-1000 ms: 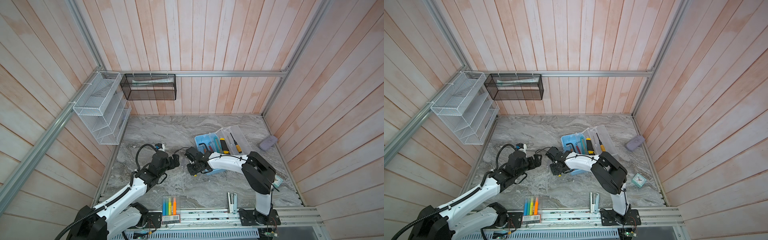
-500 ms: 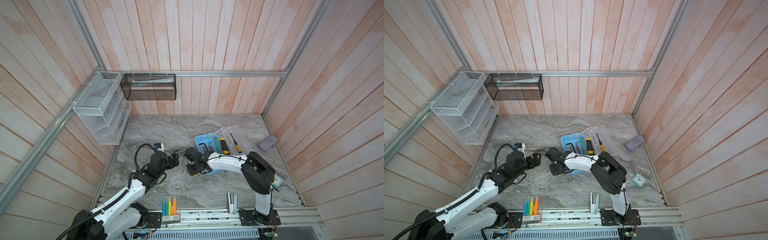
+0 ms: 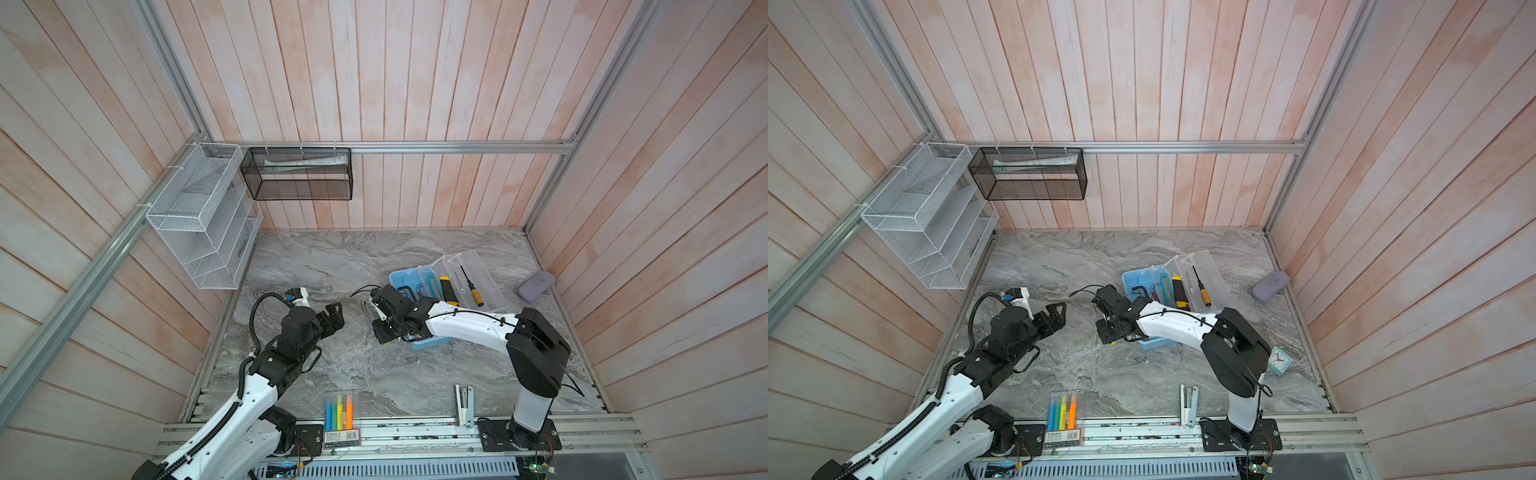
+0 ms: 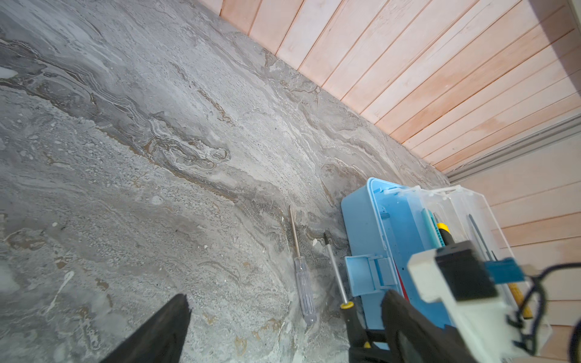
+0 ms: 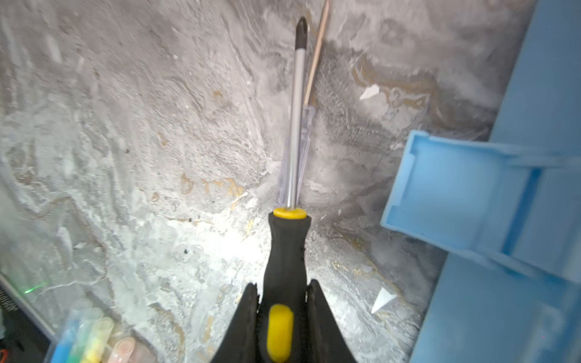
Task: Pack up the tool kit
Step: 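Lift the black-and-yellow screwdriver with the right gripper, then carry the black-and-yellow screwdriver over the clear lid tray with the right gripper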
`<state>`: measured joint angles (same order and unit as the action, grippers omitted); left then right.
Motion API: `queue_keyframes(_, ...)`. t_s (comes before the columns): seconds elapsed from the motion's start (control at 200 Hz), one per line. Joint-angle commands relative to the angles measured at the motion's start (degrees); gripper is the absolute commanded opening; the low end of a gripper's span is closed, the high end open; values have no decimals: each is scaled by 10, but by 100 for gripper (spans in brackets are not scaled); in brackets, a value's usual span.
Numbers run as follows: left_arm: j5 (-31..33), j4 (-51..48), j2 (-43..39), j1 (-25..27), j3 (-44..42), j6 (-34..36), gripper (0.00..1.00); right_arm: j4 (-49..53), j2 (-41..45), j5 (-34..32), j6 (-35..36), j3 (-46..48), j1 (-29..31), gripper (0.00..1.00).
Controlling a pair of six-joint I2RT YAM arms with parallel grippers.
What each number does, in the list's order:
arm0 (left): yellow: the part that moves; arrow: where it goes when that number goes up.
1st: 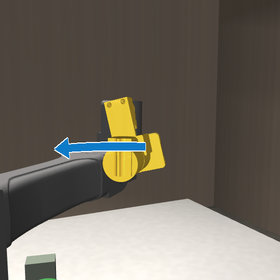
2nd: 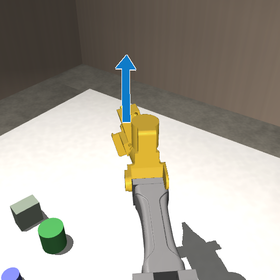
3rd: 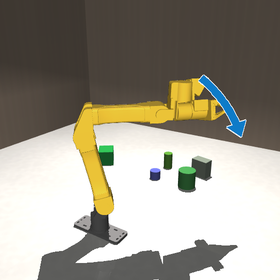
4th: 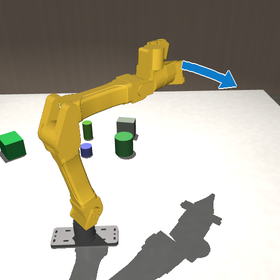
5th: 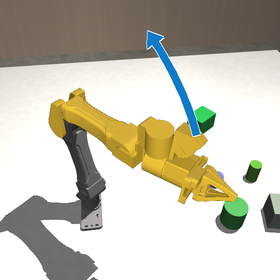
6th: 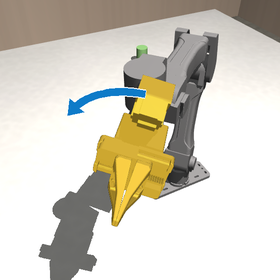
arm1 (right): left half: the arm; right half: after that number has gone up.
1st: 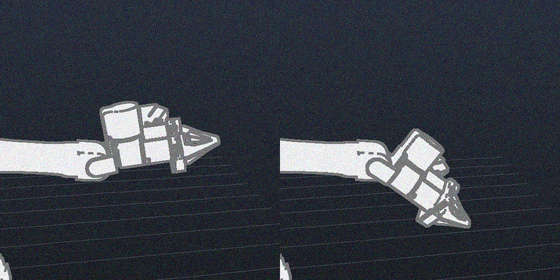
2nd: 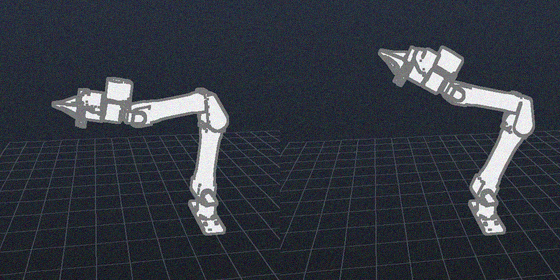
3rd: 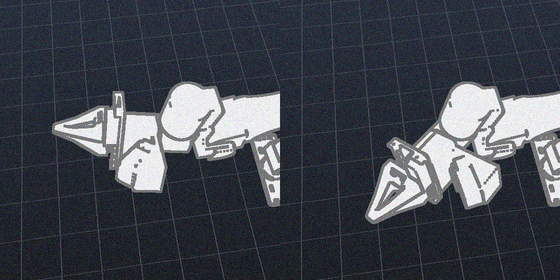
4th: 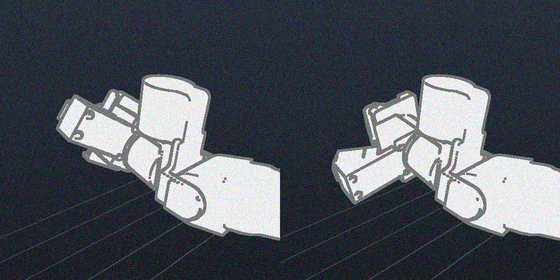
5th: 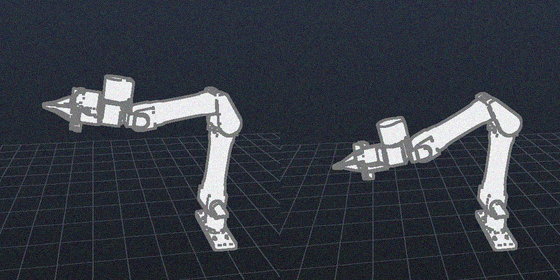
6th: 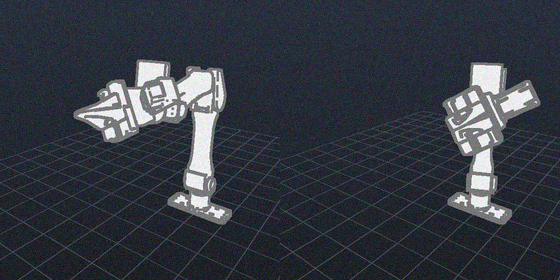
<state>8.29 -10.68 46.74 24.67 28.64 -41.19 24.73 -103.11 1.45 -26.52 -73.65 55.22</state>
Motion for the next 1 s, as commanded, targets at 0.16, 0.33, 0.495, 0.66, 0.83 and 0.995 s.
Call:
queue_keyframes(0.16, -33, 41, 17, -3, -5, -2, 97, 85, 104, -119, 63, -31, -75, 0)
queue_keyframes(0.33, -47, 64, 37, -3, -3, 3, 97, 94, 160, -260, 135, -20, -120, 0)
queue_keyframes(0.495, -59, 78, 57, -3, 4, 11, 97, 82, 206, -290, 171, 3, -190, 0)
queue_keyframes(0.66, -68, 82, 74, -3, 10, 17, 97, 77, 226, -345, 206, 27, -235, 0)
queue_keyframes(0.83, -73, 92, 87, -4, 13, 18, 96, 68, 232, -371, 232, 54, -271, 0)
queue_keyframes(0.995, -83, 106, 108, -3, 13, 21, 96, 73, 222, -373, 229, 62, -289, 0)
